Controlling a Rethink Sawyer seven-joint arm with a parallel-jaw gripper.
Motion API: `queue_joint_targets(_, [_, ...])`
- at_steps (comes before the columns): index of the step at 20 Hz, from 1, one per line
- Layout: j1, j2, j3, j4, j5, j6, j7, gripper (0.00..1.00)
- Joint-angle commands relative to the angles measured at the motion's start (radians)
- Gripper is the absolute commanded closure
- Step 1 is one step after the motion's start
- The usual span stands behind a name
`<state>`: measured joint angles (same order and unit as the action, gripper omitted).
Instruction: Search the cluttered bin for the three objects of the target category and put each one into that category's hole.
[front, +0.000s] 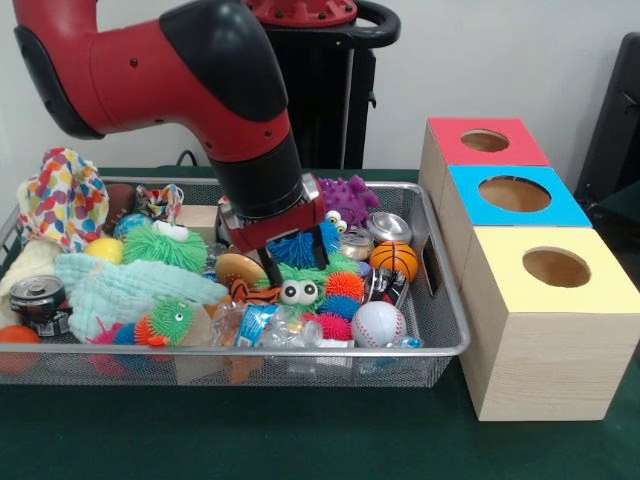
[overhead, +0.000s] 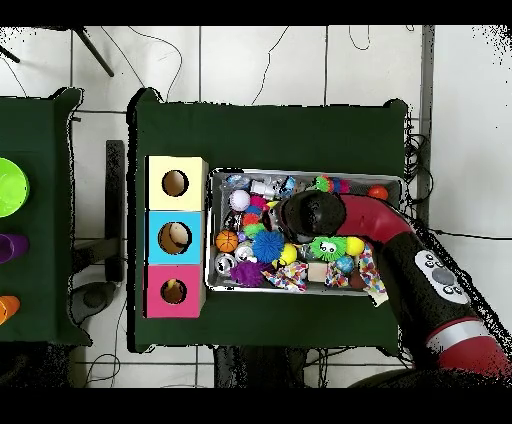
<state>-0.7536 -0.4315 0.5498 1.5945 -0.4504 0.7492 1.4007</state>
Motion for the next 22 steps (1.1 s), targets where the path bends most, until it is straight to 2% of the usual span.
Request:
queue_joint_targets(1, [0.027, 0.026, 0.009, -0.054, -0.127, 0.008, -0.183, 0.0])
queue_joint_targets(11, [0.027, 0.025, 0.01, -0.067, -0.183, 0.006, -0.165, 0.0])
queue_joint_targets(17, [0.025, 0.011, 0.006, -0.061, -0.186, 0.012, -0.132, 0.0])
queue_joint_targets(22, [0.051, -0.039, -0.006, -0.059, -0.145, 0.105, -0.09, 0.0])
